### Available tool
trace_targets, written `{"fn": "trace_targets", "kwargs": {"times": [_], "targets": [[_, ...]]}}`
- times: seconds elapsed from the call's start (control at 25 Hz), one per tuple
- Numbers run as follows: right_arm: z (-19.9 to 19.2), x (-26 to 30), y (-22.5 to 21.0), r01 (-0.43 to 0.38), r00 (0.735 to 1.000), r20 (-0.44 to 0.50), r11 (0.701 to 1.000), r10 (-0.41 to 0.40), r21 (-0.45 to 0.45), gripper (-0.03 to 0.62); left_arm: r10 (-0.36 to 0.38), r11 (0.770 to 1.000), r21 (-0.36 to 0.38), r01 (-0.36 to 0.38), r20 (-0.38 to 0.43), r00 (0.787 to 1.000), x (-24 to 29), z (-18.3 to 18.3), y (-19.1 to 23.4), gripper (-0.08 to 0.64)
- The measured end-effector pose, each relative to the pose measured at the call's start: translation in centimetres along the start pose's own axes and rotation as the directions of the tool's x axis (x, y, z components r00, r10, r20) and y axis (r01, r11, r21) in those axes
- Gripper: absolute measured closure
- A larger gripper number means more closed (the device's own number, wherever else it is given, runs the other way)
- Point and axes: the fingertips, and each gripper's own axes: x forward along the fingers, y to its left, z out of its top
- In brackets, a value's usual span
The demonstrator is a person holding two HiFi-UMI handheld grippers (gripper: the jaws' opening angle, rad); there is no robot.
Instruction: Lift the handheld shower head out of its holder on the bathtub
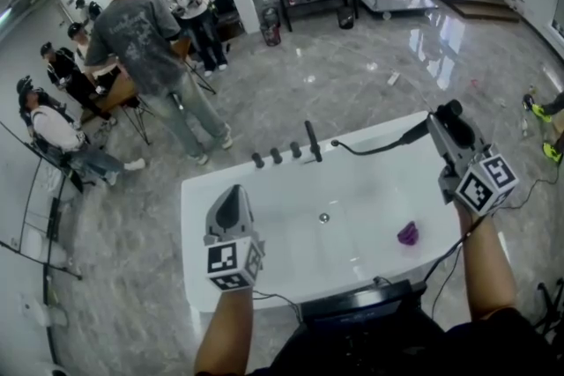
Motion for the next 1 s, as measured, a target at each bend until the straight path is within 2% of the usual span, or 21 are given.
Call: {"fn": "trace_targets", "kwargs": {"times": [1.0], "targets": [[0.1,0.6,1.9,0.022,1.000,-0.018,1.000,-0.023,-0.014,0.448,-0.028,0.999,-0.033,0.027,-0.031,0.999,-0.6,-1.7,1.7,0.551]]}}
